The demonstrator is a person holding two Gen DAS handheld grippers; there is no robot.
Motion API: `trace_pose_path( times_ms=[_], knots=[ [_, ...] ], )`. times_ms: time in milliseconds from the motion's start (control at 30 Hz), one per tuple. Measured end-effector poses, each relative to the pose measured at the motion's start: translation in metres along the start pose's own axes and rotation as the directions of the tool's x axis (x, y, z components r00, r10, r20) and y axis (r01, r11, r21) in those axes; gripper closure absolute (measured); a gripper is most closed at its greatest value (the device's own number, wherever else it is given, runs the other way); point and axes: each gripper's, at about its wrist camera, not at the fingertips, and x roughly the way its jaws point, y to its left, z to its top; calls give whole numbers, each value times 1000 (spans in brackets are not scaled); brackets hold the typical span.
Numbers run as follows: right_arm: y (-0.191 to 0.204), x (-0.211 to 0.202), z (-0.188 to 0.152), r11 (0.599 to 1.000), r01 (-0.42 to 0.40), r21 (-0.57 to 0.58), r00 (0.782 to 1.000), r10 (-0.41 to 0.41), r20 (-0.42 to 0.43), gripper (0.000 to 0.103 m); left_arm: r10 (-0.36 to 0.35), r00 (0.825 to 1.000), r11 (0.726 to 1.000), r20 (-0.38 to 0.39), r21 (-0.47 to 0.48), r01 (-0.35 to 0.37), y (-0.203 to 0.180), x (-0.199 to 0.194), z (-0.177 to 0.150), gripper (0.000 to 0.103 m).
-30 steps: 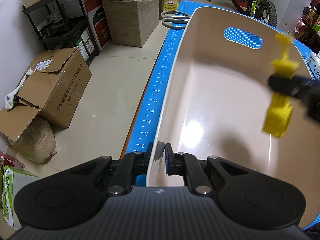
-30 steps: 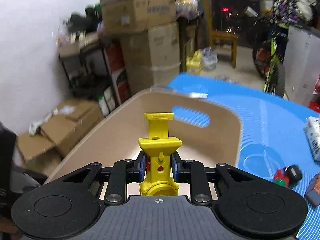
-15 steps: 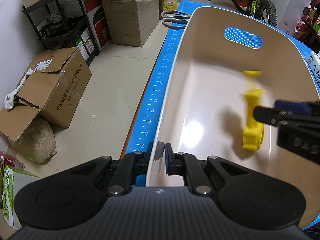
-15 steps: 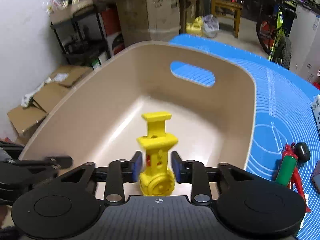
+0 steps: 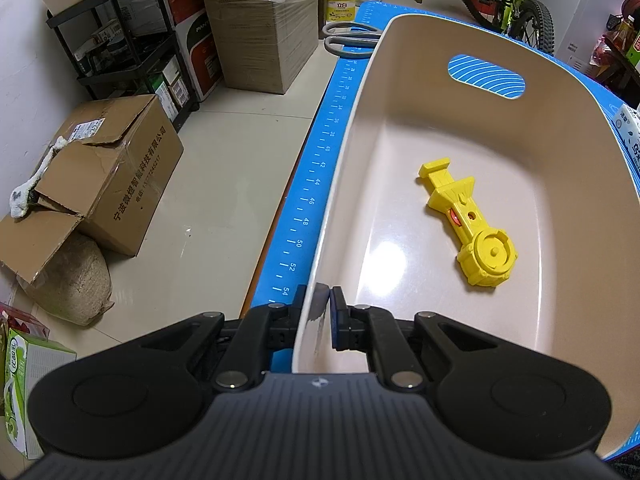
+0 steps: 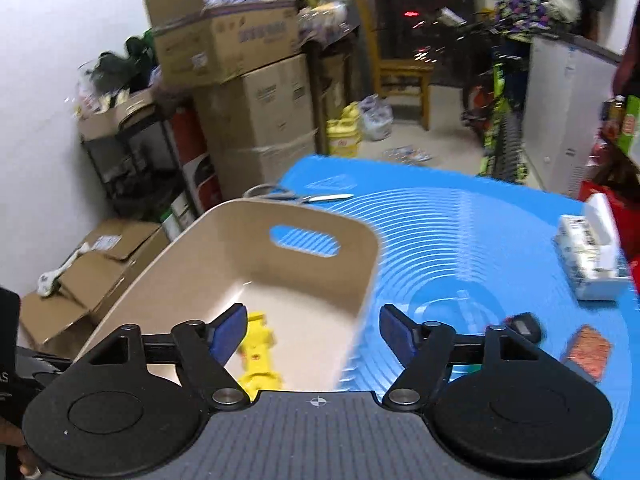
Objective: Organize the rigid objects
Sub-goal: 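Move the right gripper to the white charger and grasp it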
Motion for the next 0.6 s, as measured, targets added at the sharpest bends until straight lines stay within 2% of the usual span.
trace_pose_path(
  times_ms=[233, 433, 600],
  knots=[
    [-47, -22, -24, 991, 131, 42, 991, -132, 22, 22, -1, 1000, 1000, 0, -2, 1, 0, 0, 0, 90],
    [-85, -26, -58, 971, 214, 104, 977, -211, -42, 22, 1, 1000, 1000, 0, -4, -1, 0, -1, 1, 90],
    [-99, -19, -88, 960, 257, 108, 964, -246, -104, 22, 0, 1000, 1000, 0, -5, 0, 1, -1, 1, 90]
  ],
)
